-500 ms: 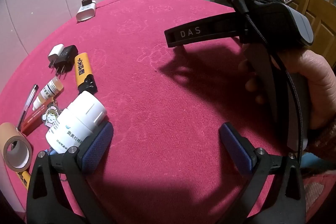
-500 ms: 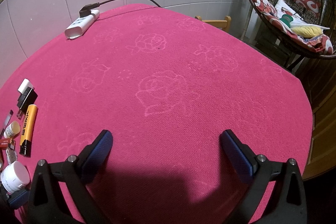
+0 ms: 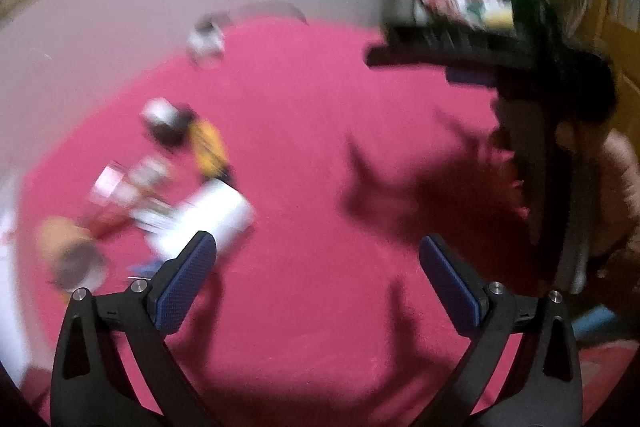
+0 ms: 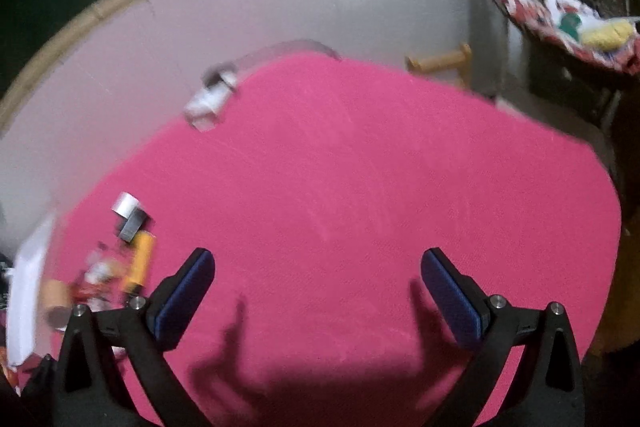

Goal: Organize rigid objects
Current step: 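Swing both tools over the table toward the scattered items, then grasp the white pill bottle with the right tool while the left tool grasps the red tin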

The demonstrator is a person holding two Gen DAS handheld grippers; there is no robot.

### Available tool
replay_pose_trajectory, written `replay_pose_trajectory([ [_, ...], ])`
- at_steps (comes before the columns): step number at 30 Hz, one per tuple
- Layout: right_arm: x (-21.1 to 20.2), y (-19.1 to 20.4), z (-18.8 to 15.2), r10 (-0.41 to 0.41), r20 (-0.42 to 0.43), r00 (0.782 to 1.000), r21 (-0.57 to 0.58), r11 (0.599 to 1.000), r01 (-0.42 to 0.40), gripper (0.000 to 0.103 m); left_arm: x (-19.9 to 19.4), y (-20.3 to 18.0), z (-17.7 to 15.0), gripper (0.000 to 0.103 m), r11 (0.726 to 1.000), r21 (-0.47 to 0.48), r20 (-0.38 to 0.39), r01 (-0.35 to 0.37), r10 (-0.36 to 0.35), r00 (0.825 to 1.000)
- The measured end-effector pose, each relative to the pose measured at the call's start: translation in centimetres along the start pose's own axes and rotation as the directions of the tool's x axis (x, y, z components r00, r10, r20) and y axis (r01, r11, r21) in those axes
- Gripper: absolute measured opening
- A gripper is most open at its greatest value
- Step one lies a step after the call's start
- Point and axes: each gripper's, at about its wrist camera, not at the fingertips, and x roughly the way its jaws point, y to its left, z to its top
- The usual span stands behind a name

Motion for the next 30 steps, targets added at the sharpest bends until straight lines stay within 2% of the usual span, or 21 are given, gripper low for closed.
replay_pose_trajectory([
  [2, -2.1, 0.6, 0.9, 0.059, 0.085, 0.995, -0.012, 0.998, -0.058, 0.103, -3.9, 1.9, 0.2, 0.103, 0.997, -0.047, 0.093, -0.067, 0.071, 0.993],
  [4, -3.8, 1.4, 1.7, 0.150, 0.154, 0.977, -0.029, 0.989, -0.147, 0.103, -7.6, 4.4, 0.0, 0.103, 0.979, -0.142, 0.159, -0.149, 0.171, 0.972],
  [6, -5.4, 2.2, 2.0, 0.279, 0.236, 0.931, -0.066, 0.960, -0.271, 0.103, -10.9, 7.8, -1.0, 0.103, 0.939, -0.270, 0.187, -0.215, 0.270, 0.945],
  [7, -6.1, 2.8, 1.9, 0.335, 0.284, 0.899, -0.087, 0.942, -0.323, 0.103, -12.2, 9.5, -2.0, 0.103, 0.914, -0.331, 0.176, -0.233, 0.302, 0.937],
  [8, -6.4, 3.4, 1.8, 0.362, 0.298, 0.883, -0.111, 0.932, -0.345, 0.103, -13.3, 11.5, -3.3, 0.103, 0.880, -0.398, 0.149, -0.261, 0.343, 0.927],
  [9, -6.5, 4.4, 1.9, 0.381, 0.284, 0.880, -0.149, 0.924, -0.352, 0.103, -14.2, 12.7, -4.5, 0.103, 0.850, -0.439, 0.123, -0.290, 0.377, 0.918],
  [12, -5.2, 8.0, 1.1, 0.358, 0.168, 0.918, -0.283, 0.910, -0.303, 0.103, -15.8, 15.7, -9.0, 0.102, 0.767, -0.527, 0.028, -0.366, 0.446, 0.894],
  [15, -3.2, 10.4, -0.5, 0.357, 0.047, 0.933, -0.333, 0.886, -0.322, 0.103, -15.6, 16.6, -12.7, 0.102, 0.718, -0.568, -0.053, -0.403, 0.456, 0.888],
  [18, -1.1, 12.4, -2.6, 0.349, -0.074, 0.934, -0.352, 0.867, -0.352, 0.103, -14.7, 15.7, -14.7, 0.102, 0.712, -0.567, -0.109, -0.415, 0.434, 0.894],
  [20, 0.0, 13.4, -4.1, 0.337, -0.141, 0.931, -0.351, 0.862, -0.365, 0.103, -13.5, 15.7, -15.2, 0.102, 0.735, -0.546, -0.130, -0.402, 0.399, 0.907],
  [22, 0.4, 13.8, -5.2, 0.332, -0.189, 0.924, -0.352, 0.856, -0.380, 0.103, -12.2, 14.9, -15.1, 0.102, 0.769, -0.502, -0.150, -0.395, 0.372, 0.916],
  [24, 0.5, 13.7, -6.0, 0.329, -0.210, 0.921, -0.357, 0.851, -0.385, 0.103, -11.3, 14.2, -14.9, 0.102, 0.793, -0.461, -0.157, -0.398, 0.369, 0.916],
  [25, 0.5, 14.0, -6.4, 0.329, -0.219, 0.919, -0.363, 0.847, -0.389, 0.103, -10.9, 14.0, -14.8, 0.102, 0.807, -0.450, -0.153, -0.382, 0.352, 0.923],
  [27, 0.7, 14.2, -6.7, 0.317, -0.241, 0.917, -0.377, 0.840, -0.390, 0.103, -10.4, 14.1, -14.6, 0.102, 0.819, -0.439, -0.157, -0.370, 0.336, 0.929],
  [30, 1.6, 14.8, -7.3, 0.293, -0.288, 0.912, -0.400, 0.828, -0.392, 0.103, -9.4, 14.2, -14.2, 0.102, 0.832, -0.400, -0.179, -0.384, 0.340, 0.923],
])
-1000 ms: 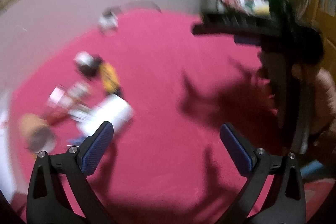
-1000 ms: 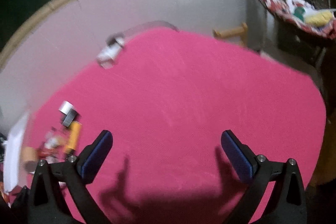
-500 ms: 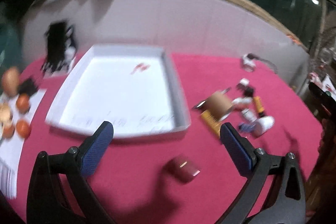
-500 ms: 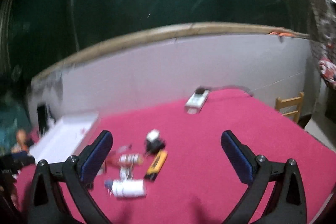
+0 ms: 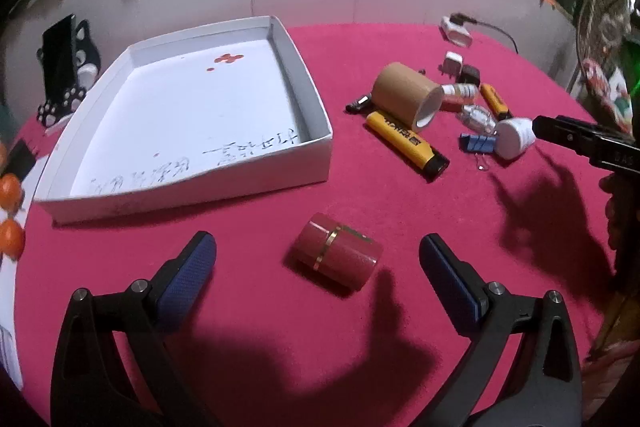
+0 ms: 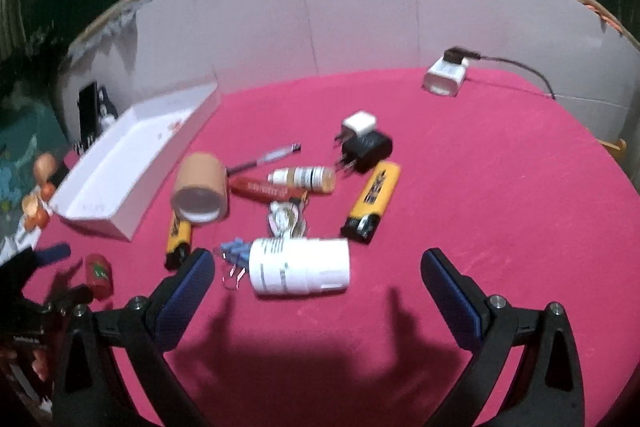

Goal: Organize rigid objects
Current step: 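Grasp the white pill bottle with the right tool while the left tool grasps the red tin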

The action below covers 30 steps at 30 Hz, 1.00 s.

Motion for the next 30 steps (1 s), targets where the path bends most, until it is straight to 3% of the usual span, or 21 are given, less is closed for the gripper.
replay_pose_trajectory([
  [5, 0.8, 0.7, 0.1, -0.008, -0.029, 1.000, -0.042, 0.999, 0.007, 0.097, 0.8, -0.6, 0.7, 0.096, 0.998, 0.066, -0.007, 0.003, -0.002, 1.000],
  [7, 1.1, 0.9, 0.1, -0.012, -0.038, 0.999, -0.050, 0.999, 0.011, 0.089, 1.1, -0.7, 0.8, 0.095, 0.996, 0.091, -0.009, -0.004, 0.005, 1.000],
  [12, 2.4, 0.8, -0.1, 0.002, -0.096, 0.995, -0.038, 0.999, -0.006, 0.075, 2.0, -1.0, 0.4, 0.078, 0.993, 0.115, -0.033, 0.012, -0.008, 0.999],
  [13, 2.6, 0.7, -0.2, 0.012, -0.108, 0.994, -0.035, 0.999, -0.016, 0.070, 2.2, -1.1, 0.3, 0.068, 0.992, 0.122, -0.040, 0.018, -0.013, 0.999],
  [14, 2.9, 0.7, -0.2, 0.023, -0.122, 0.992, -0.032, 0.999, -0.027, 0.061, 2.3, -1.3, 0.1, 0.049, 0.992, 0.125, -0.045, 0.022, -0.016, 0.999],
  [22, 1.3, -0.8, -0.2, 0.035, -0.070, 0.997, 0.032, 0.999, -0.033, 0.061, 0.9, -2.0, -0.2, 0.047, 0.993, 0.121, 0.003, 0.001, -0.001, 1.000],
  [30, -2.6, -0.9, 1.8, 0.042, 0.057, 0.997, 0.051, 0.998, -0.045, 0.061, -2.4, -0.9, 1.9, 0.047, 0.995, 0.035, 0.096, -0.094, 0.090, 0.991],
])
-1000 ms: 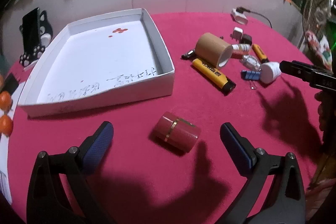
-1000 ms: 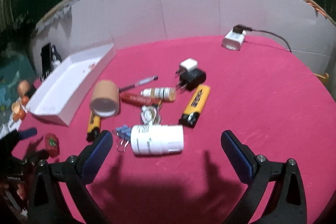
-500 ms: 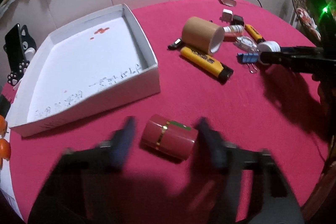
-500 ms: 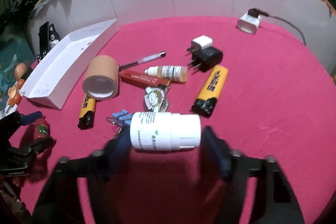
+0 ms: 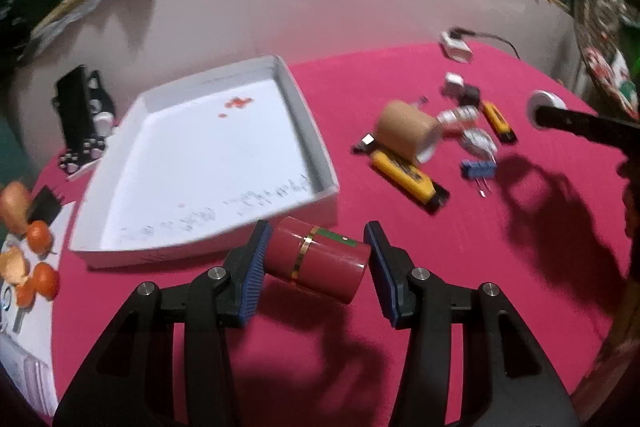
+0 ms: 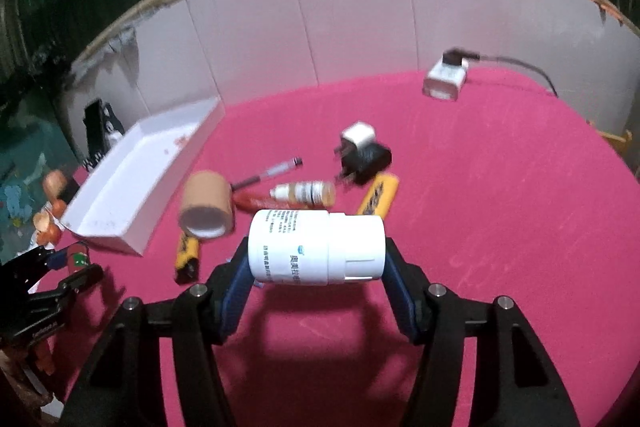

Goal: Organize rigid objects
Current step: 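Grasp the white pill bottle with the right tool while the left tool grasps the red tin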

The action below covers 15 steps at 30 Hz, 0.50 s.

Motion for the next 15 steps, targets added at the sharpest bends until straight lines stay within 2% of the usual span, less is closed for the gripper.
replay_pose_trajectory([
  [7, -1.1, 1.7, 1.6, 0.035, 0.048, 0.998, -0.039, 0.999, -0.033, 0.061, -0.9, 2.7, 1.0, 0.047, 0.994, -0.090, 0.018, -0.057, 0.059, 0.998],
  [15, -1.5, 4.0, 3.0, 0.077, 0.085, 0.993, -0.092, 0.993, -0.069, 0.061, -2.1, 4.4, 1.3, 0.047, 0.987, -0.136, 0.040, -0.084, 0.090, 0.995],
])
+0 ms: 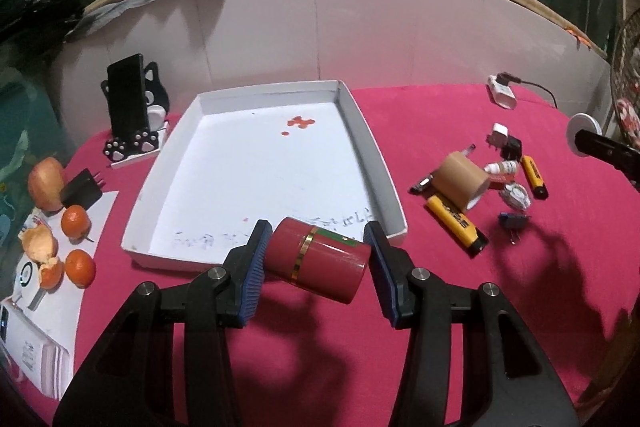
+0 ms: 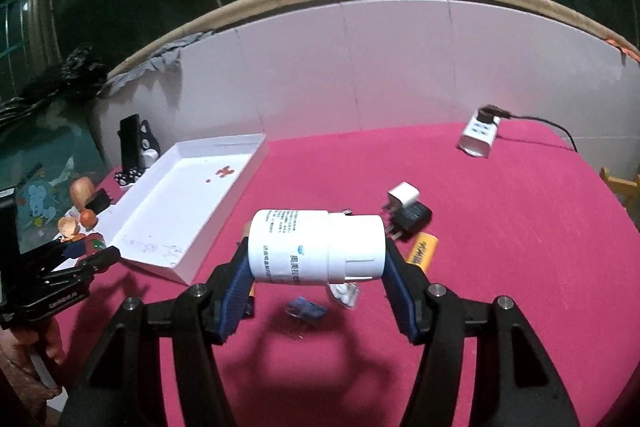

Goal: Organize rigid objects
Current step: 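Grasp the white pill bottle with the right tool while the left tool grasps the red tin, then carry the pill bottle and red tin into the white tray and open both tools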

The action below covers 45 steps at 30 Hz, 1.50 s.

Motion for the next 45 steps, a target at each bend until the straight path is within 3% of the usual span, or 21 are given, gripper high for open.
replay_pose_trajectory([
  [18, 1.1, 6.0, 3.7, 0.098, 0.034, 0.995, -0.126, 0.988, -0.093, 0.061, -0.7, 4.0, 1.6, 0.047, 0.994, -0.080, 0.039, -0.070, 0.073, 0.997],
  [33, 4.6, 11.2, 5.5, 0.176, -0.030, 0.984, -0.190, 0.965, -0.179, 0.061, 0.7, 6.9, 2.6, 0.047, 0.983, -0.138, 0.027, -0.124, 0.129, 0.991],
  [45, 9.6, 15.1, 5.3, 0.188, -0.136, 0.973, -0.223, 0.951, -0.215, 0.061, 4.8, 9.7, 3.8, 0.047, 0.964, -0.172, -0.038, -0.201, 0.197, 0.980],
])
